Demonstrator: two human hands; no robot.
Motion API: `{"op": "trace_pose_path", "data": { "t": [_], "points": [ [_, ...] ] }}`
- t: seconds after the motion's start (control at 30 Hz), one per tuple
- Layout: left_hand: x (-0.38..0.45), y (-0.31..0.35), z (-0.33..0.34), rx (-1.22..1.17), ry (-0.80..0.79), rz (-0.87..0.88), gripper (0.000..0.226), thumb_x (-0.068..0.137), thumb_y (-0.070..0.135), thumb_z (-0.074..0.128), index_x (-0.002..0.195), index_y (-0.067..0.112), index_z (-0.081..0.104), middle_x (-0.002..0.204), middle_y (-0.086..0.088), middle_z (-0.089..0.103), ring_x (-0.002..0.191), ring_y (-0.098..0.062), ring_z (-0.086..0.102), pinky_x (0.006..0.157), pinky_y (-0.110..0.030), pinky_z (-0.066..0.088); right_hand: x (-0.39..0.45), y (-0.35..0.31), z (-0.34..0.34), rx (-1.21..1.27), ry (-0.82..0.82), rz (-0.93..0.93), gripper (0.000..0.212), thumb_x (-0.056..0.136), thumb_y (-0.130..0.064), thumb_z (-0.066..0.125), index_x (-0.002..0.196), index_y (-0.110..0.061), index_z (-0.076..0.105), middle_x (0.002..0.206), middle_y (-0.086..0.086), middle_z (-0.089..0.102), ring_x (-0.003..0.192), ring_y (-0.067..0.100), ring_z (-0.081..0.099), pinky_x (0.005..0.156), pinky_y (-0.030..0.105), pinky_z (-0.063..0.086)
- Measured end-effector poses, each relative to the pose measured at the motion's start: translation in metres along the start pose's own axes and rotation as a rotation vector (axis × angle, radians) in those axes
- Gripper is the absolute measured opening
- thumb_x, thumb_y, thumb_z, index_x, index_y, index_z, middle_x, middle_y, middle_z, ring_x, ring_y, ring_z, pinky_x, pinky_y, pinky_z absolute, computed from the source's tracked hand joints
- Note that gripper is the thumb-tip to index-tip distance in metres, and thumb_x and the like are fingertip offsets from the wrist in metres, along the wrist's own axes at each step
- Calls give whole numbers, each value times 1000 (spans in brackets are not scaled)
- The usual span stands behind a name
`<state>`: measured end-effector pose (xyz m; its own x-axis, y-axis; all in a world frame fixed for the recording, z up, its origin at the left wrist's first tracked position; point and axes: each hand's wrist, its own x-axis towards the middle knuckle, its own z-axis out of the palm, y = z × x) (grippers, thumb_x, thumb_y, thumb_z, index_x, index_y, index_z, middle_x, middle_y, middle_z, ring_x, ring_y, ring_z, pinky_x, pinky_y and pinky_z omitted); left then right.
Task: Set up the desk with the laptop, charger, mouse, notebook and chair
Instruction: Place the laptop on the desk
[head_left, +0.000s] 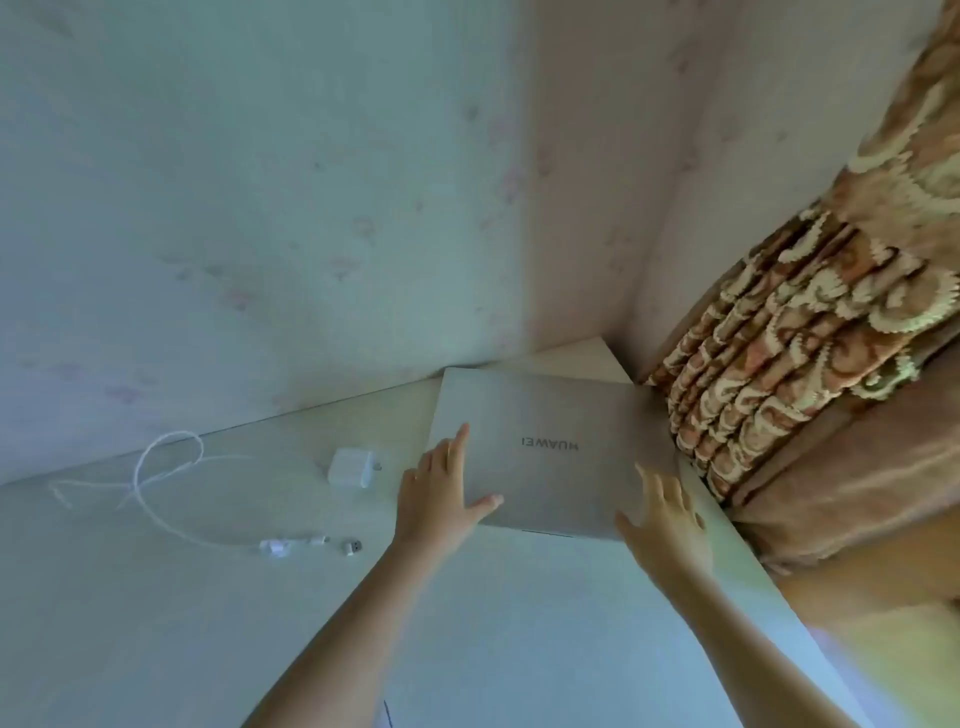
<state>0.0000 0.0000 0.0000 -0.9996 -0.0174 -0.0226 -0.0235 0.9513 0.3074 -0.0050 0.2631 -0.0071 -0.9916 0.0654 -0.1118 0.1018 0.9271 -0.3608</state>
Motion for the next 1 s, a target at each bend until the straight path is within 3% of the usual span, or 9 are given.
{"op": "trace_pose_path", "data": {
  "t": [0.13, 0.27, 0.4, 0.53, 0.63, 0.73, 0.8, 0.9, 1.0],
  "points": [
    [29, -8, 20, -235, -110, -208, 117, 71, 52, 77, 154, 21, -1, 153, -5, 30, 137, -24, 32, 100, -40, 41, 32, 14, 5, 227, -61, 258, 84, 72, -26, 73, 143, -19, 27, 144, 13, 36, 128, 33, 37, 94, 45, 42],
    [52, -17, 36, -265, -16, -283, 119, 66, 48, 82, 153, 15, 8, 150, -11, 34, 136, -28, 35, 105, -41, 36, 54, 24, 5, 374, -39, 352, 94, 61, -13, 81, 142, -15, 32, 141, 16, 39, 126, 35, 39, 95, 44, 40],
    [65, -23, 42, -440, 25, -349, 119, 61, 37, 88, 151, 13, 15, 152, -10, 30, 136, -29, 34, 105, -41, 35, 67, 36, 18, 587, -7, 419, 105, 45, -12, 81, 139, -25, 34, 135, 7, 51, 118, 31, 51, 95, 49, 46],
    [74, -31, 43, -581, 58, -434, 126, 53, 28, 94, 151, 16, 16, 148, -10, 40, 132, -30, 42, 106, -43, 38, 68, 29, 4, 878, 31, 505, 90, 62, 17, 70, 140, -16, 37, 130, 5, 52, 115, 25, 52, 95, 41, 45],
    [82, -40, 40, -656, 12, -498, 129, 53, 23, 94, 152, 21, 13, 140, -9, 50, 127, -29, 48, 104, -44, 40, 70, 30, 1, 1004, 28, 585, 80, 71, 24, 58, 142, -5, 34, 124, 11, 51, 109, 25, 51, 85, 32, 40],
    [91, -46, 34, -793, -35, -588, 122, 58, 9, 91, 152, 18, 15, 135, -9, 54, 123, -29, 51, 101, -41, 42, 71, 33, 1, 1030, -15, 604, 75, 74, 24, 55, 141, -4, 37, 129, 15, 53, 102, 23, 51, 85, 33, 41],
    [93, -49, 32, -833, -56, -594, 107, 58, 3, 90, 147, 12, 30, 126, -6, 58, 117, -27, 55, 93, -36, 45, 71, 36, 0, 1028, -42, 637, 71, 75, 22, 55, 139, -3, 39, 128, 17, 54, 101, 24, 52, 88, 36, 43],
    [93, -54, 29, -879, -65, -544, 63, 56, -5, 87, 111, 11, 62, 104, -5, 69, 100, -28, 65, 76, -32, 52, 74, 41, -1, 1046, -52, 660, 65, 74, 20, 56, 133, -5, 47, 121, 16, 59, 97, 27, 54, 90, 42, 44],
    [85, -59, 21, -1009, -74, -538, 58, 58, -13, 83, 105, 15, 62, 102, -10, 70, 95, -27, 67, 80, -34, 54, 72, 43, -1, 1074, -74, 658, 67, 72, 19, 60, 134, -4, 46, 119, 12, 57, 101, 27, 54, 91, 40, 44]
  ]
}}
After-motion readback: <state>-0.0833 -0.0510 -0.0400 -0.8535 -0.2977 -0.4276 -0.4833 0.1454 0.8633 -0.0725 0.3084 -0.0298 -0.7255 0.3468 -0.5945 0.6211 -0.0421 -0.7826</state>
